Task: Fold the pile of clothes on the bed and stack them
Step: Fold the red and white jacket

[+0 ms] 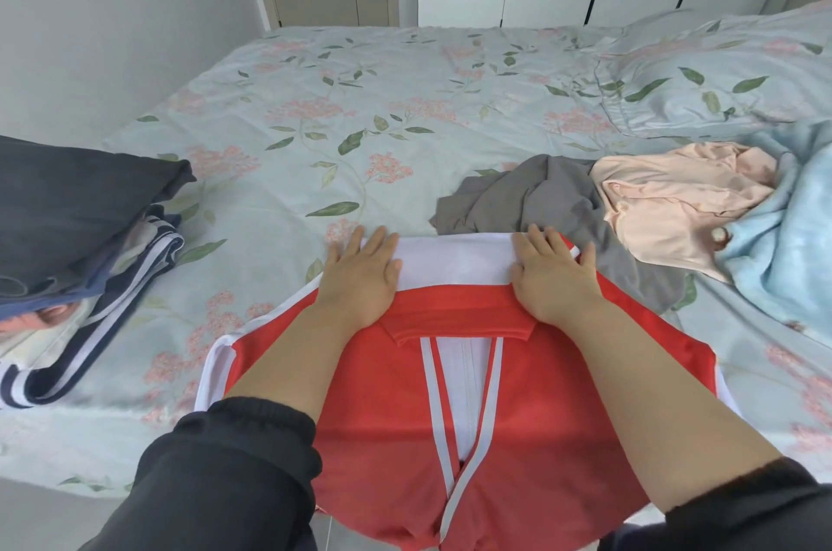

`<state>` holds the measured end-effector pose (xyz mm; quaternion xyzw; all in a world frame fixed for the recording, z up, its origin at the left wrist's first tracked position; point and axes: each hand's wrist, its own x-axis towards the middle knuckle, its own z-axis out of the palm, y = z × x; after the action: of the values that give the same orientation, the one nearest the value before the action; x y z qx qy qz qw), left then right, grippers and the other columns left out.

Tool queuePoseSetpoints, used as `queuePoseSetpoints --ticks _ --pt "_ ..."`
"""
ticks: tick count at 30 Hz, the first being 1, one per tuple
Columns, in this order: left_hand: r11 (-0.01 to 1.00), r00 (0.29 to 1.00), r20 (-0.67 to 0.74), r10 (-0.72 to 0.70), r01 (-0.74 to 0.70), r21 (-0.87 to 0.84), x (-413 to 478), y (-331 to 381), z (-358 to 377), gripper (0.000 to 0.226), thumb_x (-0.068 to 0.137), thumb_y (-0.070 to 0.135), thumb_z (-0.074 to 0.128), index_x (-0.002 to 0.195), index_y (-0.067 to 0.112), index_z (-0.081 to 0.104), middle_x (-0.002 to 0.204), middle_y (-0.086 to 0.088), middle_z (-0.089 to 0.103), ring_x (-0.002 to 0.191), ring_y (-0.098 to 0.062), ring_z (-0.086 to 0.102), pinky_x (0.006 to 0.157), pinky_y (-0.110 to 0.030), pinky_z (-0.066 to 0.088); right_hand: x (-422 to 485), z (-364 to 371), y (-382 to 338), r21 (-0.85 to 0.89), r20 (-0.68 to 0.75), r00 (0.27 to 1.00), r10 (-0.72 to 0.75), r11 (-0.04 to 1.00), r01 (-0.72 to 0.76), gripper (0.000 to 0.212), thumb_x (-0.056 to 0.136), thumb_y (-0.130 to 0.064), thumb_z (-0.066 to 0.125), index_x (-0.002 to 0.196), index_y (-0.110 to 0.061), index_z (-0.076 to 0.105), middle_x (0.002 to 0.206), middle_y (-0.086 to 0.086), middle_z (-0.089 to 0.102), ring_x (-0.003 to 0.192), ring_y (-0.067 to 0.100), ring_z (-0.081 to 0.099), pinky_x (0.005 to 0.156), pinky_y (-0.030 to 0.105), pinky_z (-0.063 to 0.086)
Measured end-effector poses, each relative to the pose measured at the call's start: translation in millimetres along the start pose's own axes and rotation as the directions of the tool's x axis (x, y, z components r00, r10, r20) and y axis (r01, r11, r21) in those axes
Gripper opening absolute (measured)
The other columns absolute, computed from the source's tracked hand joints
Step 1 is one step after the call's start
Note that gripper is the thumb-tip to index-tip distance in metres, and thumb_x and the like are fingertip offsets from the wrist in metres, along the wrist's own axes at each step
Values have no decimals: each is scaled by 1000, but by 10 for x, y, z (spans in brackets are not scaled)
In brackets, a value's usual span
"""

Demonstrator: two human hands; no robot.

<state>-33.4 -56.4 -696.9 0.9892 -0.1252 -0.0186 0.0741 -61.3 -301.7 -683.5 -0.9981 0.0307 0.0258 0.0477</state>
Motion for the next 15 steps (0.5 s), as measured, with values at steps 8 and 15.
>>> queuePoseSetpoints --ticks 8,15 --pt "991 986 167 -11 33 -127 232 -132 -355 75 89 29 62 151 29 19 157 -1 22 146 -20 9 118 -45 7 224 -327 23 -27 88 996 -11 1000 14 63 87 -23 56 145 -26 31 145 4 35 137 29 23 111 60 7" --pt "952 997 70 38 -14 -307 315 -265 -392 37 71 25 81 65 21 45 74 7 44 74 -15 43 55 -27 28 211 -497 35 -83 107 993 -51 995 60 31 72 -34 73 69 -22 45 84 -3 48 96 22 45 80 32 36"
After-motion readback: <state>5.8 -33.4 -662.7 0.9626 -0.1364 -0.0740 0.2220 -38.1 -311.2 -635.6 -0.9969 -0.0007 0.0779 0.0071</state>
